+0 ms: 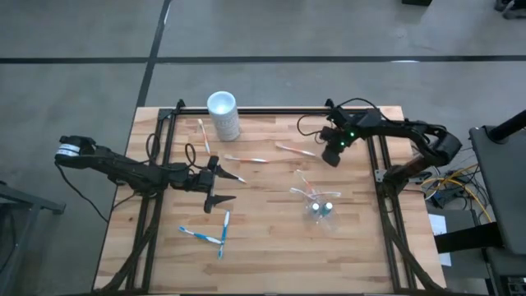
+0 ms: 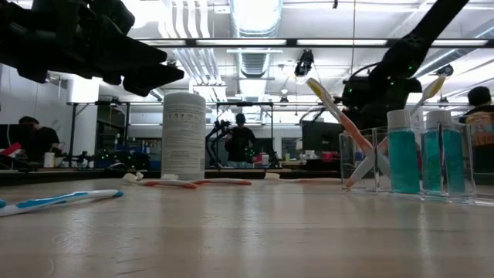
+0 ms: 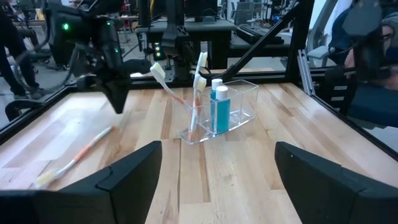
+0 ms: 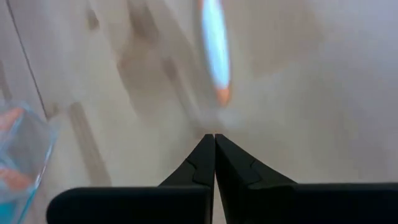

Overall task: Pick & Place toothbrushing station
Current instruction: Put the orange toothbrush into the top section of the transparent organizer

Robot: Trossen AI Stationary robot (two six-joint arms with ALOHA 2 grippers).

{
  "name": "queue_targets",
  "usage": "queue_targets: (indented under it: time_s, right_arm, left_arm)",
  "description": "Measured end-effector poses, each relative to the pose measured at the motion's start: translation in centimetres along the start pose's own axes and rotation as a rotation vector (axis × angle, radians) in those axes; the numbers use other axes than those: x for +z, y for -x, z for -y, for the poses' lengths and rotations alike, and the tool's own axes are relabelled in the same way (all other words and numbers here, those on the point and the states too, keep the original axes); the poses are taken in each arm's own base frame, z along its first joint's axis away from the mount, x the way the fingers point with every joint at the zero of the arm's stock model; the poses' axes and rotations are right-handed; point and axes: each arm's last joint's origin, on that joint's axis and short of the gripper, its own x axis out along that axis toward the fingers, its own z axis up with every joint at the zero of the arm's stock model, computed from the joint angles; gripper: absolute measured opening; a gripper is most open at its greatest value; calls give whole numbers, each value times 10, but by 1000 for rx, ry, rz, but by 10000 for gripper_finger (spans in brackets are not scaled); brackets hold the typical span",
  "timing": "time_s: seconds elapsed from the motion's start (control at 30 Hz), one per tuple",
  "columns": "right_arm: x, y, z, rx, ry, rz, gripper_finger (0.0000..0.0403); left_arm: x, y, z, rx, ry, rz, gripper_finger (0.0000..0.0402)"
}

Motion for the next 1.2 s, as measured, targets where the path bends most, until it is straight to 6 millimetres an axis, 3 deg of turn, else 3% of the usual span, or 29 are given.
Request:
queue_targets:
  time_s: [0.3, 0.47, 0.9, 1.2]
  right_arm:
    - [19, 16, -4, -47, 68, 306, 8]
    - [18, 8, -1, -38, 51, 277, 17]
    - [14, -34, 10, 57, 49, 169, 115]
    - [14, -44, 15, 64, 55, 162, 114]
  left_arm:
    - [0, 0, 0, 0, 0, 0, 319]
    - [0, 0, 0, 0, 0, 0, 319]
    - [0, 0, 0, 0, 0, 0, 319]
    - [0, 0, 0, 0, 0, 0, 319]
